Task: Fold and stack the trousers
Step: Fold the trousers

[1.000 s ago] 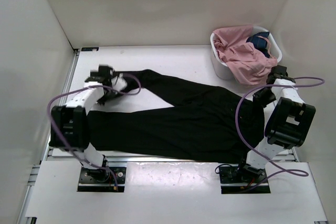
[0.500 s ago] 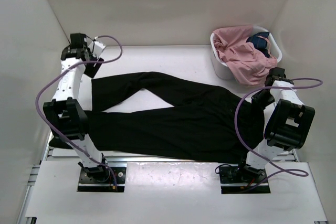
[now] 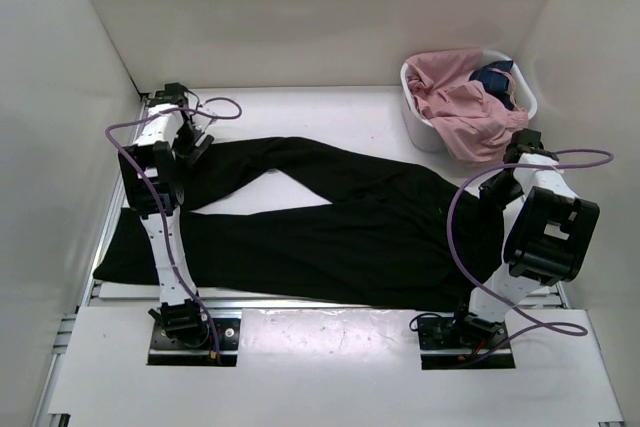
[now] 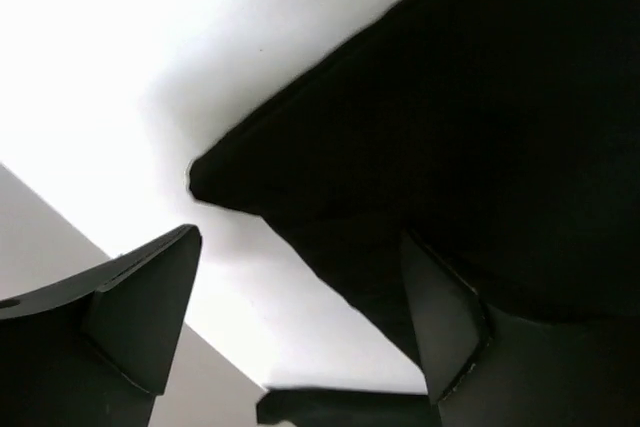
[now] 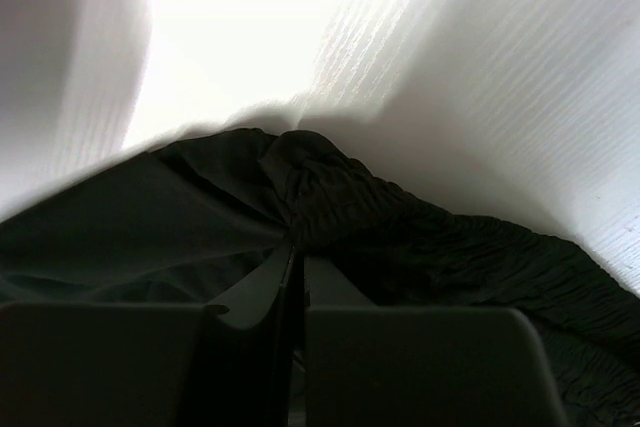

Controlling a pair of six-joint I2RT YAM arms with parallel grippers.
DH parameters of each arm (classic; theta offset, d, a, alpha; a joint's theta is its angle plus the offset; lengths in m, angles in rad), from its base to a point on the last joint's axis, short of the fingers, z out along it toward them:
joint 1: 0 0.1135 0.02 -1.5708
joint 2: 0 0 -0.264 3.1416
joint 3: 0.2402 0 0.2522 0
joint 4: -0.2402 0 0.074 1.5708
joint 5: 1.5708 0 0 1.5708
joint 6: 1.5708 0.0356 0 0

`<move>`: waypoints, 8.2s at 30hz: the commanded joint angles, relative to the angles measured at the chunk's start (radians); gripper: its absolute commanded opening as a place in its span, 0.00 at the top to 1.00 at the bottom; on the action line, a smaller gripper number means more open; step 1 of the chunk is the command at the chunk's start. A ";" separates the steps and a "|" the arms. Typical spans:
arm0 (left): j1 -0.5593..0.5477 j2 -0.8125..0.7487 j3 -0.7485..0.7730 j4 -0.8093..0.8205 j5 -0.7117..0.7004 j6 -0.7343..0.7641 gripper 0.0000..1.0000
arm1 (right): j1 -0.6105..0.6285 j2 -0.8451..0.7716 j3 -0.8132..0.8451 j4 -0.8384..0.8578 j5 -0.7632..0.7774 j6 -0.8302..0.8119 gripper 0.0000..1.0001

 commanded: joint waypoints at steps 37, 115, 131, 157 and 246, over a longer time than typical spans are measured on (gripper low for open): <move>0.246 -0.651 -0.447 0.159 -0.158 -0.046 0.86 | -0.006 -0.522 -0.151 -0.075 -0.062 -0.257 1.00; 0.458 -0.723 -1.134 0.203 -0.030 0.074 0.43 | 0.330 -0.322 -0.540 -0.080 0.100 0.233 1.00; 0.323 -0.676 -0.659 -0.226 0.309 0.028 0.40 | 0.201 0.050 -0.095 -0.002 0.194 0.218 1.00; 0.415 -0.335 -0.484 -0.076 0.019 -0.040 0.41 | 0.201 -0.079 -0.158 -0.013 0.243 0.033 1.00; 0.375 -0.387 -0.369 -0.037 0.047 -0.143 0.52 | 0.201 -0.137 -0.146 -0.022 0.274 -0.075 0.91</move>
